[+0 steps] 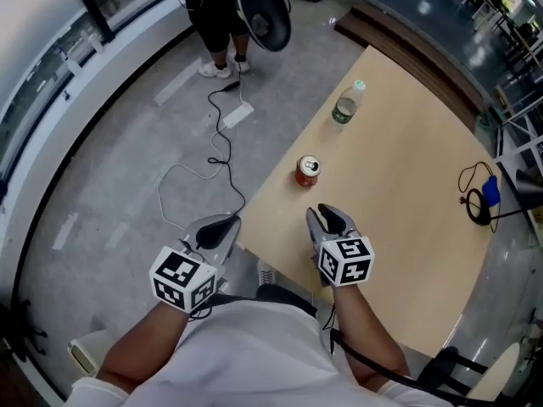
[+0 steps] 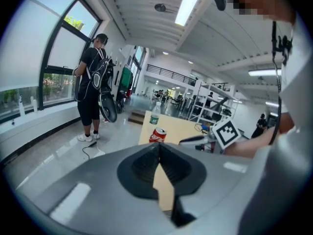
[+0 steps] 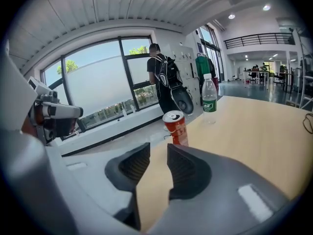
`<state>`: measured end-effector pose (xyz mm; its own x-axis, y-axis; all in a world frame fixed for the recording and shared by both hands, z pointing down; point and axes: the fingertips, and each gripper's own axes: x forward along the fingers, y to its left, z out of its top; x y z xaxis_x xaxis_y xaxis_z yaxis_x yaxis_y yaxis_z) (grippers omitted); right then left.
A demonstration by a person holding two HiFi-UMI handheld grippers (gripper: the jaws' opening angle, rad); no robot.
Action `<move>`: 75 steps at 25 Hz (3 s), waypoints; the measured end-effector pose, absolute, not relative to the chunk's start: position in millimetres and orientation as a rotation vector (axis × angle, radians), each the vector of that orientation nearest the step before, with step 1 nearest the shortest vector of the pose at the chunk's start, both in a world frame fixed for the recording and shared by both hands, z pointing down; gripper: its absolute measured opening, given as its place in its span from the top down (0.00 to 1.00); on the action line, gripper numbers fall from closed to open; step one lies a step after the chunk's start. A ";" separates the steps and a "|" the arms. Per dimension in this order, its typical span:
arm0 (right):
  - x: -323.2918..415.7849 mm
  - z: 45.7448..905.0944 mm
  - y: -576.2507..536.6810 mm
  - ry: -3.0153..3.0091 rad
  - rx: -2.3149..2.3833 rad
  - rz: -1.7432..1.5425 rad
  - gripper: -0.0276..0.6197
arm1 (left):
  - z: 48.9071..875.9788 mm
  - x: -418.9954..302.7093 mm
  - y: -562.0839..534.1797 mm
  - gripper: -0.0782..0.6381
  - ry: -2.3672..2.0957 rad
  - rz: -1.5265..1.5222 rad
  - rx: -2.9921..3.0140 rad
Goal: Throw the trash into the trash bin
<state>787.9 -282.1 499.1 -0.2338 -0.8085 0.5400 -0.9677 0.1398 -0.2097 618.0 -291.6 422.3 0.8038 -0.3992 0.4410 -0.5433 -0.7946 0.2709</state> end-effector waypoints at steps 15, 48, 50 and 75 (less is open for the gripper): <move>815.2 550.8 -334.7 -2.112 1.632 0.732 0.64 | 451.2 614.2 -299.2 0.88 -0.812 0.601 2.437; 789.9 564.5 -389.1 -2.167 1.450 0.584 0.67 | 453.4 560.0 -294.9 0.88 -1.064 0.552 2.307; 781.7 555.1 -387.5 -2.203 1.428 0.568 0.67 | 451.9 560.9 -292.4 0.88 -1.067 0.549 2.311; 617.4 401.5 -327.9 -2.684 0.965 0.446 0.68 | 402.0 474.8 -277.6 0.88 -1.394 0.276 2.240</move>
